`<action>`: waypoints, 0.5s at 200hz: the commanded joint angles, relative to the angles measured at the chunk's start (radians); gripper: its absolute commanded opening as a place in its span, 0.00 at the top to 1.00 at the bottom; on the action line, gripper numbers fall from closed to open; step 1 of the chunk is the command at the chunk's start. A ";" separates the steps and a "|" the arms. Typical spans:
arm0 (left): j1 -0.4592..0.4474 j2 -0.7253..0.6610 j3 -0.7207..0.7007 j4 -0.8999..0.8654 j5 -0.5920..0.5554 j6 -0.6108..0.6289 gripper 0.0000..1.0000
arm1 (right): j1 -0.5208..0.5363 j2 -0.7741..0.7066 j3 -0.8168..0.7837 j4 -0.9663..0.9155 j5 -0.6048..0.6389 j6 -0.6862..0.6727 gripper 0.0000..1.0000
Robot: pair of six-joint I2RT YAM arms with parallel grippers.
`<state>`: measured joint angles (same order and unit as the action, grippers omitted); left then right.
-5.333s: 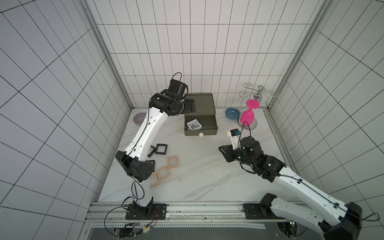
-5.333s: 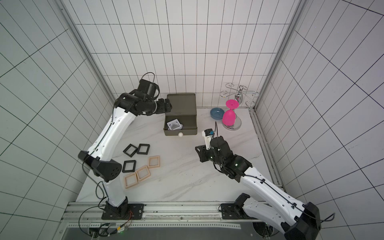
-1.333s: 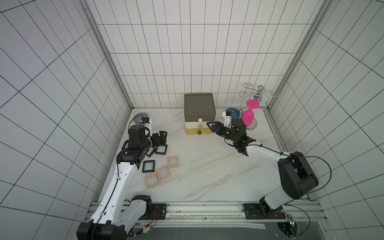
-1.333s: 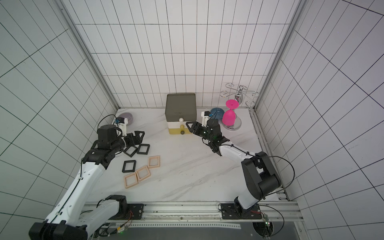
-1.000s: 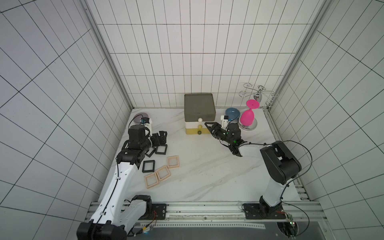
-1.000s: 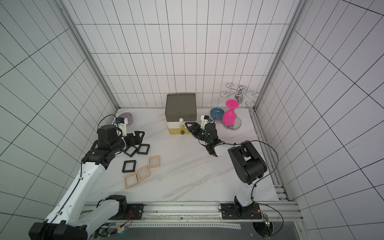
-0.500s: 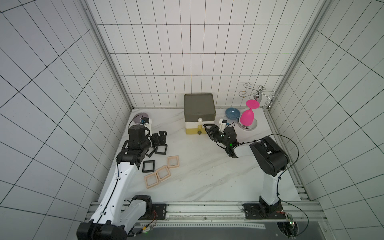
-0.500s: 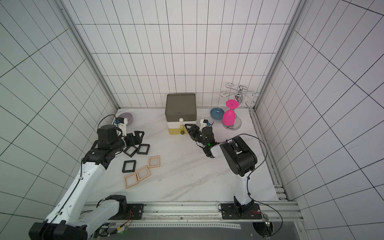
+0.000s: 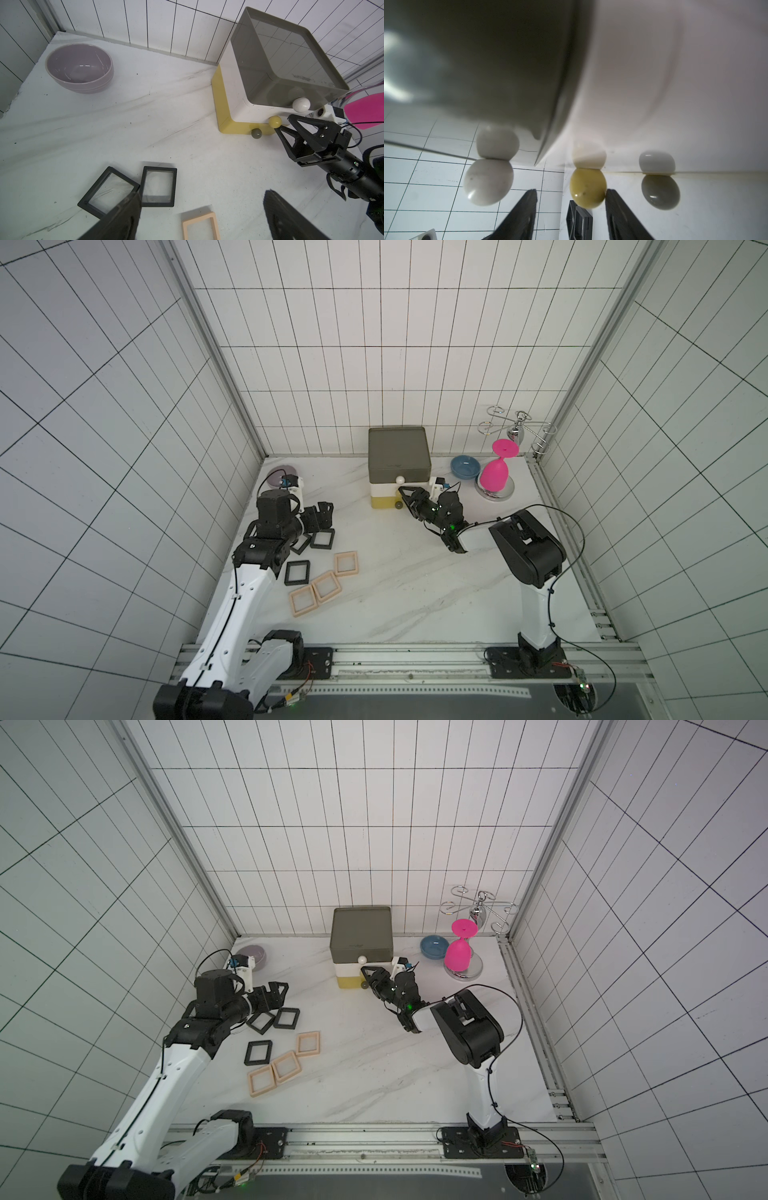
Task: Place the brooch boxes into the drawer by color
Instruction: Open the drawer in the storage box.
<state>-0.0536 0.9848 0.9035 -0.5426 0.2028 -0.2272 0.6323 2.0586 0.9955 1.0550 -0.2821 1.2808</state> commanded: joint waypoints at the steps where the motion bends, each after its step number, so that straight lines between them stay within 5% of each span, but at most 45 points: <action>1: -0.005 -0.010 -0.008 -0.007 -0.008 0.013 0.04 | 0.012 0.025 0.065 -0.001 0.023 -0.007 0.44; 100: -0.005 -0.010 -0.007 -0.007 -0.006 0.012 0.04 | 0.029 0.057 0.092 -0.002 0.032 0.005 0.47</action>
<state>-0.0536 0.9848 0.9028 -0.5426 0.2028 -0.2272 0.6430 2.0884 1.0286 1.0420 -0.2531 1.2888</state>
